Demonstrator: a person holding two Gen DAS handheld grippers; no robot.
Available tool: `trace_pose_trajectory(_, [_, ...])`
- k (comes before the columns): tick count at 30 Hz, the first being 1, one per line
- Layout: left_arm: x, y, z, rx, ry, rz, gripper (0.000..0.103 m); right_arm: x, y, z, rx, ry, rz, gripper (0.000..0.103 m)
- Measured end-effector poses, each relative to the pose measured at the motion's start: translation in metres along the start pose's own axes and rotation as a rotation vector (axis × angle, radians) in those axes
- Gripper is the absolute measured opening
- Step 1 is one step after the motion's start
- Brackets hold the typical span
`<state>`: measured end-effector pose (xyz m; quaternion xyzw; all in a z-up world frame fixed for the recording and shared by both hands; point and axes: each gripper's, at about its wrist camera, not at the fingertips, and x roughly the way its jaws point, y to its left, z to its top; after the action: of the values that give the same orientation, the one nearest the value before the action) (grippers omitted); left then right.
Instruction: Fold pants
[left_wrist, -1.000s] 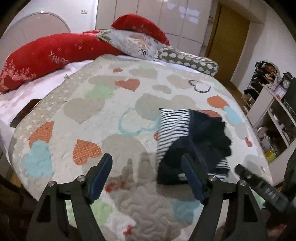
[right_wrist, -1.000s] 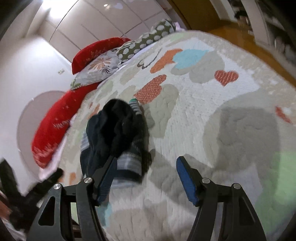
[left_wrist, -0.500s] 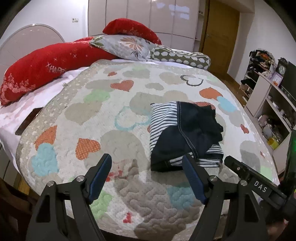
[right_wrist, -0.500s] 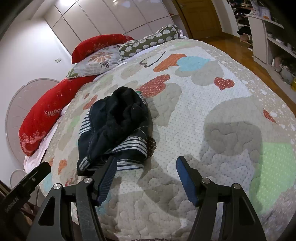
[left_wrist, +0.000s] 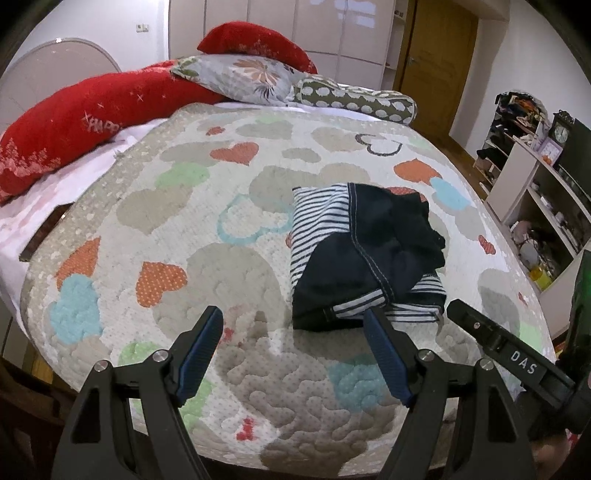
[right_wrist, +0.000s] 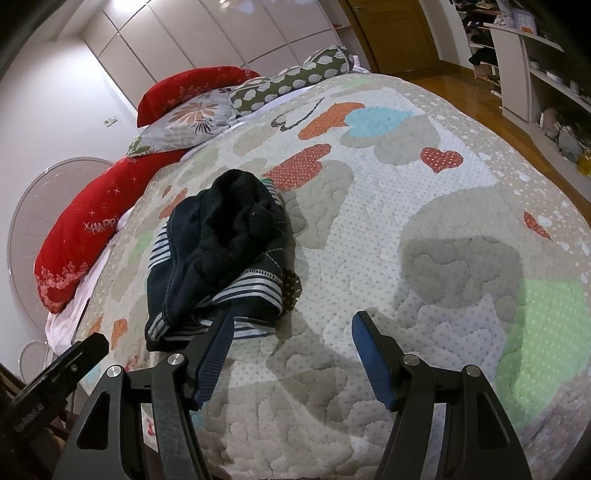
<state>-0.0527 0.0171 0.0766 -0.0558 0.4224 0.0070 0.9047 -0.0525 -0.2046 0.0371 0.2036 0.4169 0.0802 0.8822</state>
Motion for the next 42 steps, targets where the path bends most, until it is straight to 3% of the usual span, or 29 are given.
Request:
trace_pose_trajectory(7, [0.04, 0.031, 0.03, -0.092, 0.063, -0.222, 0.077, 0.009, -0.01, 0.025, 0.037, 0.009, 0.142, 0.074])
trace_pose_trajectory(11, [0.078, 0.035, 0.051, -0.1, 0.114, -0.307, 0.077, 0.039, -0.015, 0.052, 0.075, 0.062, 0.233, 0.075])
trace_pose_trajectory(14, [0.115, 0.03, 0.06, -0.113, 0.203, -0.429, 0.077, 0.069, -0.018, 0.068, 0.131, 0.109, 0.3, 0.075])
trace_pose_trajectory(17, [0.134, 0.02, 0.061, -0.114, 0.246, -0.465, 0.077, 0.093, -0.016, 0.079, 0.16, 0.138, 0.354, 0.075])
trace_pose_trajectory(19, [0.131, 0.008, 0.062, -0.081, 0.238, -0.485, 0.052, 0.105, -0.008, 0.085, 0.149, 0.172, 0.391, 0.064])
trace_pose_trajectory(21, [0.127, 0.003, 0.066, -0.076, 0.226, -0.473, 0.047, 0.111, 0.0, 0.089, 0.14, 0.203, 0.401, 0.043])
trace_pose_trajectory(24, [0.127, 0.002, 0.082, -0.092, 0.214, -0.494, 0.042, 0.105, 0.01, 0.101, 0.104, 0.188, 0.418, 0.036])
trace_pose_trajectory(26, [0.132, -0.001, 0.1, -0.095, 0.206, -0.487, 0.042, 0.102, 0.017, 0.115, 0.081, 0.162, 0.417, 0.036])
trace_pose_trajectory(29, [0.143, -0.008, 0.127, -0.068, 0.175, -0.416, 0.044, 0.107, 0.028, 0.14, 0.039, 0.128, 0.381, 0.037])
trace_pose_trajectory(30, [0.152, -0.012, 0.134, -0.046, 0.179, -0.36, 0.05, 0.112, 0.03, 0.148, 0.03, 0.12, 0.366, 0.04])
trace_pose_trajectory(32, [0.165, -0.012, 0.137, -0.029, 0.201, -0.278, 0.051, 0.129, 0.033, 0.16, 0.01, 0.117, 0.295, 0.05])
trace_pose_trajectory(33, [0.17, -0.011, 0.137, -0.029, 0.218, -0.272, 0.051, 0.135, 0.032, 0.162, 0.001, 0.122, 0.25, 0.055])
trace_pose_trajectory(35, [0.16, -0.002, 0.132, -0.061, 0.209, -0.317, 0.052, 0.144, 0.028, 0.164, -0.017, 0.125, 0.145, 0.055])
trace_pose_trajectory(37, [0.144, 0.005, 0.125, -0.068, 0.183, -0.313, 0.056, 0.131, 0.021, 0.166, -0.013, 0.085, 0.164, 0.055])
trace_pose_trajectory(40, [0.121, 0.014, 0.113, -0.076, 0.124, -0.248, 0.062, 0.091, 0.021, 0.171, -0.033, -0.058, 0.139, 0.055])
trace_pose_trajectory(42, [0.107, 0.019, 0.103, -0.076, 0.092, -0.218, 0.063, 0.075, 0.029, 0.173, -0.044, -0.074, 0.209, 0.055])
